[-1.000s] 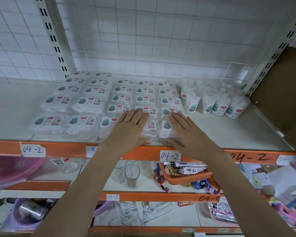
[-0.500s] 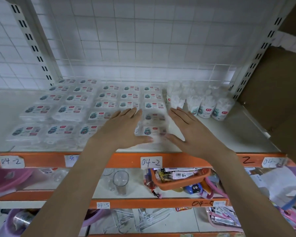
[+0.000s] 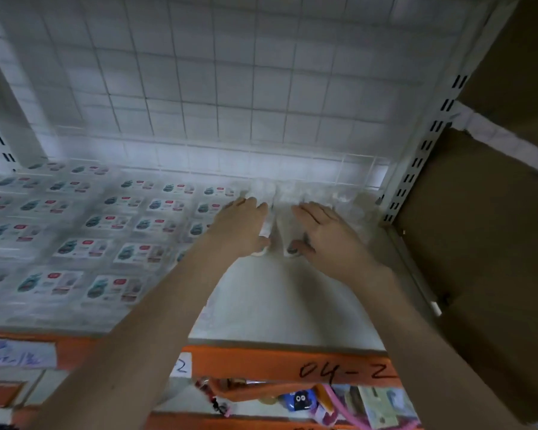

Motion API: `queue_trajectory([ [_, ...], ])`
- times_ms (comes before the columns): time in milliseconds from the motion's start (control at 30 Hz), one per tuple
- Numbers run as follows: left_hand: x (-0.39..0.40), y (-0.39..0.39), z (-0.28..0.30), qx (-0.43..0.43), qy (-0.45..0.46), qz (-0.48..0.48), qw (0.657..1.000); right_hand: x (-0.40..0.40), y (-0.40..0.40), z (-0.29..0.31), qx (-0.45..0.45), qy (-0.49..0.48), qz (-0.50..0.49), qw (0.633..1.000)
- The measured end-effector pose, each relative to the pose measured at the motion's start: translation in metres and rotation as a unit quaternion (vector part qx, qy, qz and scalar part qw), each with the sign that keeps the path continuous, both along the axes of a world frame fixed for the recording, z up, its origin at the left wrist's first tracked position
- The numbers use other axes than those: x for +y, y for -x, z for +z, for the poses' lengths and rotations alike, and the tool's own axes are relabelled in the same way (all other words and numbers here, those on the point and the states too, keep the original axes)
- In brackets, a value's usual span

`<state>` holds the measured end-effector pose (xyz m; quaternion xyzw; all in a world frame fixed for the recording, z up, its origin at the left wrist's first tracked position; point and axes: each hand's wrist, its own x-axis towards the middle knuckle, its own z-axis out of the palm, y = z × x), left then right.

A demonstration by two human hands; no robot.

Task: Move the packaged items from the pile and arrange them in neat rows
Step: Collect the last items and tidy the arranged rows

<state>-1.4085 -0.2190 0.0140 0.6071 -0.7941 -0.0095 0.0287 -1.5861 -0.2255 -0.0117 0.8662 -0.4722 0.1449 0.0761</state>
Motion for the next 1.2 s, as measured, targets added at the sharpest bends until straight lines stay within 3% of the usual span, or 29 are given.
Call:
queue_trajectory([
  [133,-0.005,0.000,-0.004,-0.006,-0.001,0.004,1.000,-0.011,-0.005,0.002,0.021,-0.018,0.020,0.999],
  [567,-0.012,-0.014,-0.010,-0.041,0.035,-0.044,0.998,-0.017,-0.010,-0.013,-0.032,0.051,0.037,0.998],
  [733,-0.009,-0.017,-0.009,0.004,0.026,-0.060,0.998,-0.017,0.001,-0.004,-0.031,0.010,0.030,0.999],
  [933,-0.017,-0.004,-0.010,-0.005,0.028,-0.083,0.996,-0.015,0.025,0.012,0.012,-0.040,-0.007,0.999],
  [1200,-0.030,0.015,-0.015,0.004,0.043,-0.139,0.989,-0.016,0.029,0.002,-0.048,-0.054,-0.005,0.997],
])
